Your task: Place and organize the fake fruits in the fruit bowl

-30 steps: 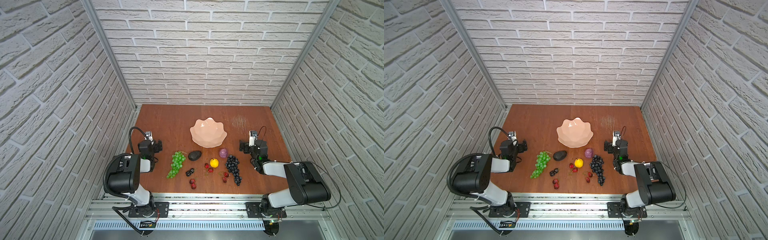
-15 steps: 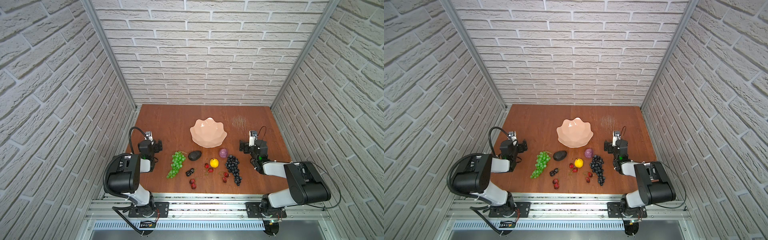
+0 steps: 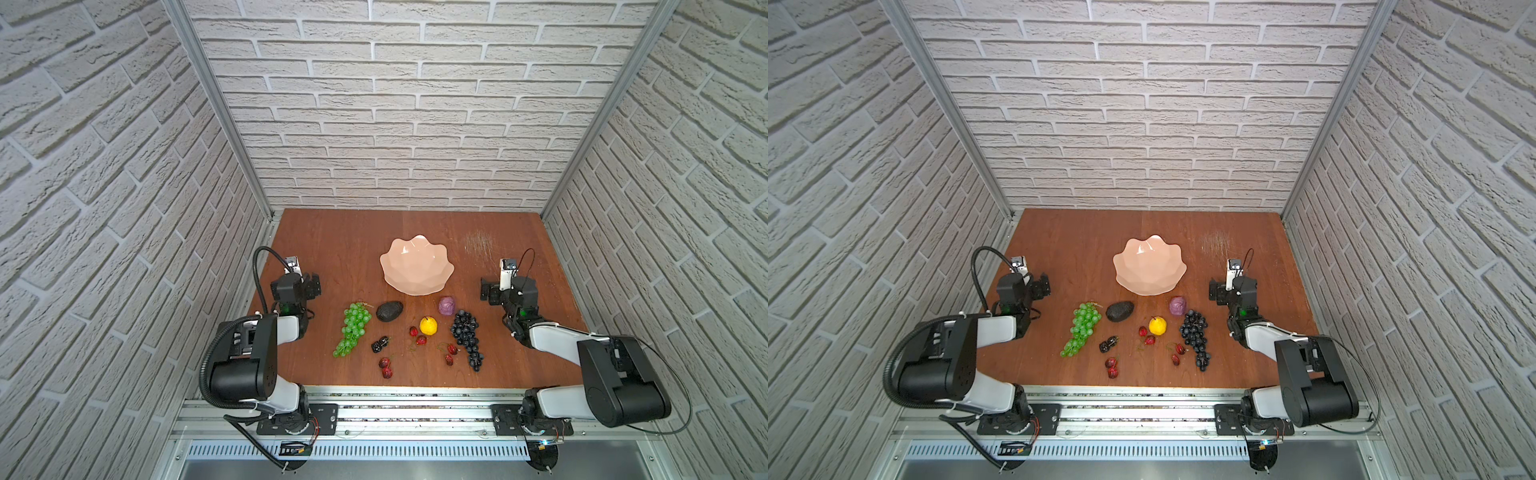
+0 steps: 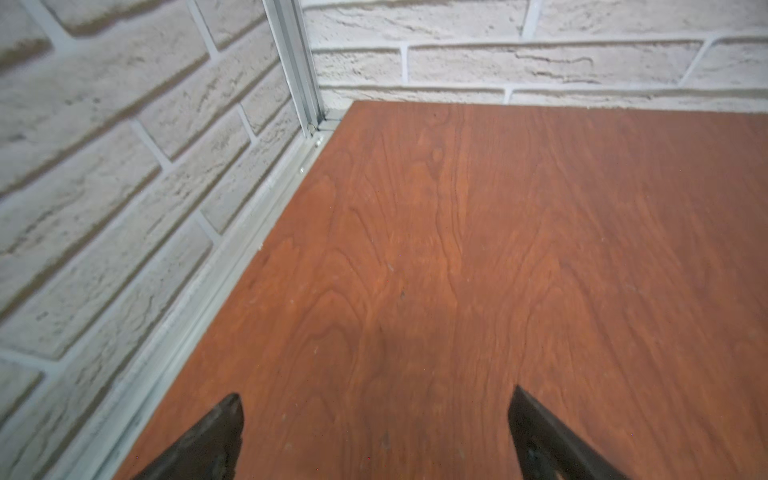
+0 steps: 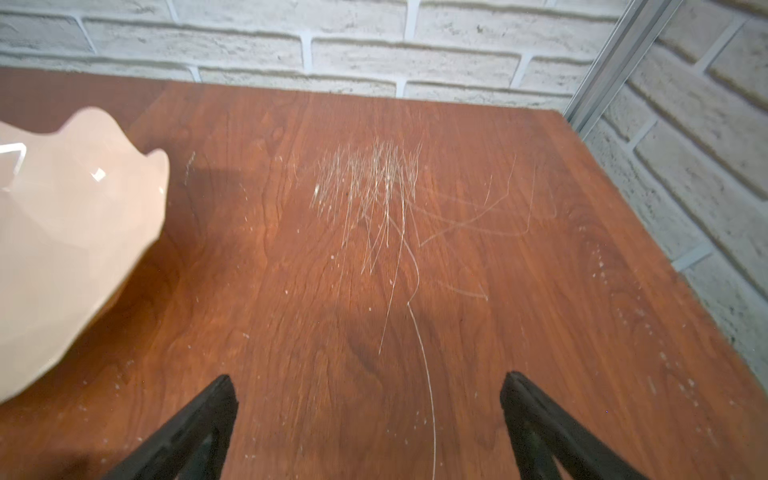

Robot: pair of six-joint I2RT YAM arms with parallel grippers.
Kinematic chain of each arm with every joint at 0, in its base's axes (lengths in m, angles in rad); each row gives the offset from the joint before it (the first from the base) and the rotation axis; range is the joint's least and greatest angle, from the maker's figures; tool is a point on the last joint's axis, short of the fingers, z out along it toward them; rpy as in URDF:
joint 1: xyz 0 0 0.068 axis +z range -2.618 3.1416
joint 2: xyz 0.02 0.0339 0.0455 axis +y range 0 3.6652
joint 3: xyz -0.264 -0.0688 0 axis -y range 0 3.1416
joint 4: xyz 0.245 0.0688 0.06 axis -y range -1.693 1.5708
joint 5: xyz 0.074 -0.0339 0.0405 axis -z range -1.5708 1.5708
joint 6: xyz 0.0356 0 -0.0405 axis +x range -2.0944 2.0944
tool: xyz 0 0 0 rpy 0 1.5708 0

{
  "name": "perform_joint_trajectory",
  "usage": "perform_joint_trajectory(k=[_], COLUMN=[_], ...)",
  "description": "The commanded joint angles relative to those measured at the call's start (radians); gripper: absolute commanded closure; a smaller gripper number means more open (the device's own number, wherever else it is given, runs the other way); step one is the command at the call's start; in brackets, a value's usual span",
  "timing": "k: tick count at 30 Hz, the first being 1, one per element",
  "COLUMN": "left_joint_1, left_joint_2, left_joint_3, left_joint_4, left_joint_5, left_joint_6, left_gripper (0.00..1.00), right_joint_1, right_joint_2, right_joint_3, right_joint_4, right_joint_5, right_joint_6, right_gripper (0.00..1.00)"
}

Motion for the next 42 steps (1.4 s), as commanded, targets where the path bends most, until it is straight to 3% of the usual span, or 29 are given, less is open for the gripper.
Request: perform_joint_trajectory(k=[1,4,7,13,20,23,30,42], left_joint_1=[-0.035,-0.079,-0.131,-0.320,-0.588,-0.649,-0.717,-0.722], left_joint_2=[-0.071,-0.092,-0.068,-0.048,-0.011,0.053,0.214,0.394], left_joint_3=[0.096,0.276,0.446,0.580,0.670,0.724,0.802,0.837], left_joint_4=[-0.196,-0.540,-0.877,-1.186,-1.334,-1.390,-1.481,-1.425], left_joint_5=[-0.104,-0.158,-0.116,0.032,0.233,0.302,0.342,0.312], left_joint_6=[-0.034,-0.133,-0.236,-0.275,-0.198,-0.140,-0.007,0.041], left_gripper=[0.02,0.02,0.02,0.04,0.07,0.12,0.12,0.15], right_joint_1=[-0.002,-0.002,0.000,0.102,0.214,0.222,0.226,0.227], right_joint_2=[-0.143,-0.243,-0.266,-0.258,-0.211,-0.167,-0.077,-0.047], right_joint_3=[0.038,0.164,0.331,0.497,0.506,0.512,0.557,0.534], right_joint_4=[-0.099,-0.320,-0.565,-0.839,-0.906,-0.882,-0.872,-0.823], right_joint_5=[0.034,0.070,0.009,-0.050,-0.137,-0.189,-0.243,-0.260], right_joint_6=[0.016,0.066,0.134,0.158,0.157,0.167,0.153,0.168], right_gripper=[0.00,0.00,0.01,0.03,0.05,0.05,0.06,0.07])
